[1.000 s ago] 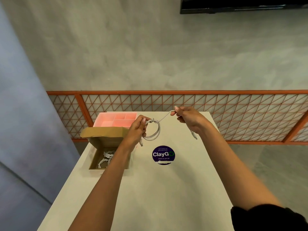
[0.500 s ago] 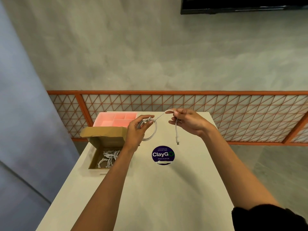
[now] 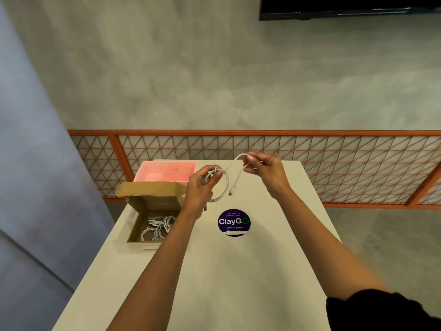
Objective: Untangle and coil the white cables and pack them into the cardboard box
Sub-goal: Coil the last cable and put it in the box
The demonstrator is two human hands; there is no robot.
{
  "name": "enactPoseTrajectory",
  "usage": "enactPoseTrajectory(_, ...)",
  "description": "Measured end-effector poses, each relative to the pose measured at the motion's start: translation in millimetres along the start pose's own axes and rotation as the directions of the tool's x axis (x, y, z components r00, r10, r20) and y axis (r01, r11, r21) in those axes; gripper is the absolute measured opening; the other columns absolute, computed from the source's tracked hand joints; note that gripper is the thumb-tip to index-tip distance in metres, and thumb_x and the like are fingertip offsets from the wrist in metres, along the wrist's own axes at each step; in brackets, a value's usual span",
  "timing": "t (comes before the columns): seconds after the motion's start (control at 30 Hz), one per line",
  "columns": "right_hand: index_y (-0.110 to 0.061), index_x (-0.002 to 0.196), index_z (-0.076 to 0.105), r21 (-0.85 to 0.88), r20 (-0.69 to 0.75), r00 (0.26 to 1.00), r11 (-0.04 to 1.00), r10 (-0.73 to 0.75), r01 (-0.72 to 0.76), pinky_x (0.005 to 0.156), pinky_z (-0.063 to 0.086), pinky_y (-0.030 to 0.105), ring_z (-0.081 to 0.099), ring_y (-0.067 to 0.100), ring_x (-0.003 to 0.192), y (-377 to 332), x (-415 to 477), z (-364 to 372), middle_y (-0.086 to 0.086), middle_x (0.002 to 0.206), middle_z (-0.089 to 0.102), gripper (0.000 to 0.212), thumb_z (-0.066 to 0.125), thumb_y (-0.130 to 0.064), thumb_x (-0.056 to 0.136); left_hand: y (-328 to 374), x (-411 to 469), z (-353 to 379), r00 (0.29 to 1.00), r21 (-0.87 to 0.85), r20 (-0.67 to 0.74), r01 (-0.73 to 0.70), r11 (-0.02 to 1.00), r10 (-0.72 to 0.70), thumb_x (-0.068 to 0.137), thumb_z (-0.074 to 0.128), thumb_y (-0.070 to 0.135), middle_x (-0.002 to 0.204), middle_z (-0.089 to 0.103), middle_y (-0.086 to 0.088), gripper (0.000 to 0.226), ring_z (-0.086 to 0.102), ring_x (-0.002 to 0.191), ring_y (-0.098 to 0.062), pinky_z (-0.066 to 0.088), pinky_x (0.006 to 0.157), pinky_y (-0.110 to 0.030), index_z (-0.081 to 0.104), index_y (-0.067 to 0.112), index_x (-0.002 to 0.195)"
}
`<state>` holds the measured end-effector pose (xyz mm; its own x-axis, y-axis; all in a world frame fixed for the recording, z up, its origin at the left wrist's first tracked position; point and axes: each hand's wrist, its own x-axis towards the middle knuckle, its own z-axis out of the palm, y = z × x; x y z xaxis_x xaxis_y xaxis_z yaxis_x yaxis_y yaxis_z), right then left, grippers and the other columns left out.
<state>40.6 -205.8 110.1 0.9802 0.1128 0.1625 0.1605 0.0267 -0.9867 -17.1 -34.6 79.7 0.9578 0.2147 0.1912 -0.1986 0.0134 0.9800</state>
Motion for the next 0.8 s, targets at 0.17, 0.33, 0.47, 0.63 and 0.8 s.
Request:
enactPoseTrajectory(0.17,0.005,0.116,0.06,0.327,0.005,0.996,0.941,0.089,-0.086,0.072,0.057,0.018,0.068,0.011,0.072,-2,0,9,0.011,0.088,0.066,0.025,0.053,-0.003,0.094,1,4,2,1.0,-0.02,0.021,0.017,1.0,-0.017,0.089,0.065,0.025,0.07,0.058,0.01,0.008,0.026,0.06,-0.018,0.017,0.045,-0.028,0.07,0.027,0.095)
enactPoseTrajectory(0.33,0.01,0.117,0.059,0.366,0.067,0.979,0.909,0.19,-0.201,0.073,0.057,0.017,0.064,0.012,0.071,2,-4,17,0.011,0.085,0.063,0.028,0.051,-0.004,0.095,4,6,4,0.999,-0.015,0.031,0.014,1.0,-0.013,0.089,0.065,0.026,0.076,0.064,0.009,0.012,0.045,0.063,-0.014,0.028,0.048,-0.027,0.07,0.024,0.1)
enactPoseTrajectory(0.47,0.012,0.115,0.059,0.224,0.111,0.968,0.943,0.225,-0.245,0.065,0.057,0.017,0.067,0.007,0.06,5,-14,29,0.012,0.082,0.065,0.026,0.053,-0.001,0.093,1,7,7,1.0,0.033,0.021,0.002,0.999,-0.003,0.09,0.064,0.026,0.078,0.065,0.007,0.02,0.045,0.062,-0.012,0.03,0.044,-0.022,0.068,0.018,0.107)
enactPoseTrajectory(0.63,0.001,0.117,0.062,-0.064,0.247,0.926,0.958,0.286,-0.279,0.071,0.053,0.025,0.063,0.012,0.075,-2,-21,33,0.003,0.084,0.066,0.026,0.047,-0.009,0.098,-1,10,8,0.999,0.092,-0.049,-0.008,0.996,0.012,0.09,0.063,0.023,0.077,0.064,0.007,0.023,0.052,0.055,0.005,0.034,0.045,-0.007,0.066,0.012,0.11)
enactPoseTrajectory(0.8,-0.008,0.11,0.064,-0.065,0.377,0.839,0.915,0.393,-0.399,0.08,0.054,0.037,0.057,0.015,0.093,-7,-19,31,0.002,0.095,0.063,0.029,0.046,-0.029,0.099,-5,15,2,0.993,0.174,-0.114,-0.007,0.985,0.028,0.088,0.065,0.027,0.094,0.069,0.001,0.015,0.061,0.086,-0.011,0.046,0.065,-0.023,0.067,0.022,0.102)
